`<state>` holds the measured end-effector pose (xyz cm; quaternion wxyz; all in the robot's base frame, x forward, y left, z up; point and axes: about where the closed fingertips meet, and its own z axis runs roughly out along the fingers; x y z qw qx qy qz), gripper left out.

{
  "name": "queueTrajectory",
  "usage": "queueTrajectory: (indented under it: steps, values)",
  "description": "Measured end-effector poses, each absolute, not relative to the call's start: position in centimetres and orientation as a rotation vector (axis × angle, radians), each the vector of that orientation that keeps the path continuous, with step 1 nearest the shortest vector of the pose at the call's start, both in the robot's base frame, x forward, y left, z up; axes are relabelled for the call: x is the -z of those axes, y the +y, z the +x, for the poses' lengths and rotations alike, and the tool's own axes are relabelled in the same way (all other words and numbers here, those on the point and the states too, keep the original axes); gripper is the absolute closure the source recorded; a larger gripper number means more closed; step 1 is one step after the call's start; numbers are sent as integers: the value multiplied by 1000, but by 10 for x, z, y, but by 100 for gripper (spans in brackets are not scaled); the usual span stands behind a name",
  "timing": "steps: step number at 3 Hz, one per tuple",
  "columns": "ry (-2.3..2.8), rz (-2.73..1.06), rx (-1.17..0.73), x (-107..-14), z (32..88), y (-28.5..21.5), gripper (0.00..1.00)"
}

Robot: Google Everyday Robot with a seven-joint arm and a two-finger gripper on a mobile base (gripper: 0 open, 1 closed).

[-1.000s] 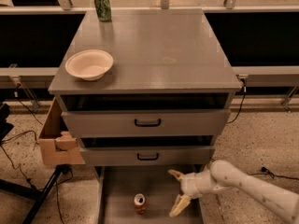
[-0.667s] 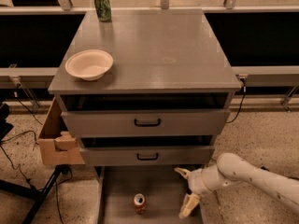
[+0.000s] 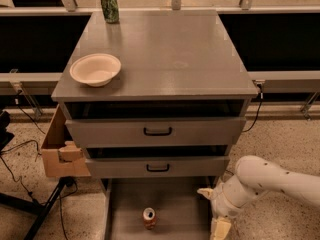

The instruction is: Place coke can into bottom drawer

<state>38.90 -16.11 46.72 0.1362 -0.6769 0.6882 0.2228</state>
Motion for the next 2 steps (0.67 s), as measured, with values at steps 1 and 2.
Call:
queueTrajectory:
  steps: [1,2]
  values:
    - [2138,-2009,-559,-516,356,-161,0]
    - [2268,-1965,-403,-558,323,-159,0]
